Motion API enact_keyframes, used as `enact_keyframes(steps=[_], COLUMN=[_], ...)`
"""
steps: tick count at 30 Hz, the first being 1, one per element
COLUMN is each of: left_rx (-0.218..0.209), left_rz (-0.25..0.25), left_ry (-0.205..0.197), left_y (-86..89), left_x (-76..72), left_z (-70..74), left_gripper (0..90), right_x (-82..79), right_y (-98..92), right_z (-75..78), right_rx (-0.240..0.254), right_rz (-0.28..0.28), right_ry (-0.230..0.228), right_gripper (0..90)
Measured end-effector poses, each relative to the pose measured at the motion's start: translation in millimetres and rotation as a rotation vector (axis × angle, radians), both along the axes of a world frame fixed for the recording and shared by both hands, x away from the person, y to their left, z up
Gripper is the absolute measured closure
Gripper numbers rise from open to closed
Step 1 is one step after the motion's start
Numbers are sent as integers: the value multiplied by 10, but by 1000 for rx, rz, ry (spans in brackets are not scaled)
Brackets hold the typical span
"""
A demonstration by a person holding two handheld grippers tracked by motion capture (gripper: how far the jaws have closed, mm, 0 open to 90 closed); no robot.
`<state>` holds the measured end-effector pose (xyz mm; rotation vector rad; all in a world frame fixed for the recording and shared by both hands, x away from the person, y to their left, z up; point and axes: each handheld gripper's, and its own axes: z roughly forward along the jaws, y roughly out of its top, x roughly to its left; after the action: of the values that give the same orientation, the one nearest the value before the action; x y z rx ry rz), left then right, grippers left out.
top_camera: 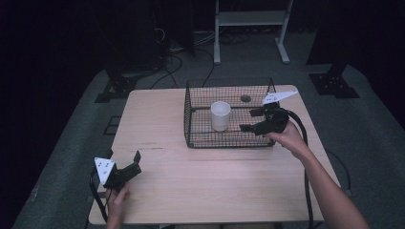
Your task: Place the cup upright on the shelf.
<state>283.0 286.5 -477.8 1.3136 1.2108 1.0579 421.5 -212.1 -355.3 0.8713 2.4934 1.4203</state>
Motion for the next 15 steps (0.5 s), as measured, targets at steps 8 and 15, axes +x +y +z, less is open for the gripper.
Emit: enact_keyframes(steps=[8, 15], left_rx=[-1, 2], left_rz=[1, 1], left_ry=[1, 1], left_y=[-1, -1], left_x=[-1, -1], left_z=[0, 1], left_gripper=[0, 0], right_x=[-67, -217], right_y=[-83, -137], right_z=[-96, -197], right_rx=[18, 1], right_rz=[-1, 3], right_ry=[13, -7], right_gripper=[133, 133])
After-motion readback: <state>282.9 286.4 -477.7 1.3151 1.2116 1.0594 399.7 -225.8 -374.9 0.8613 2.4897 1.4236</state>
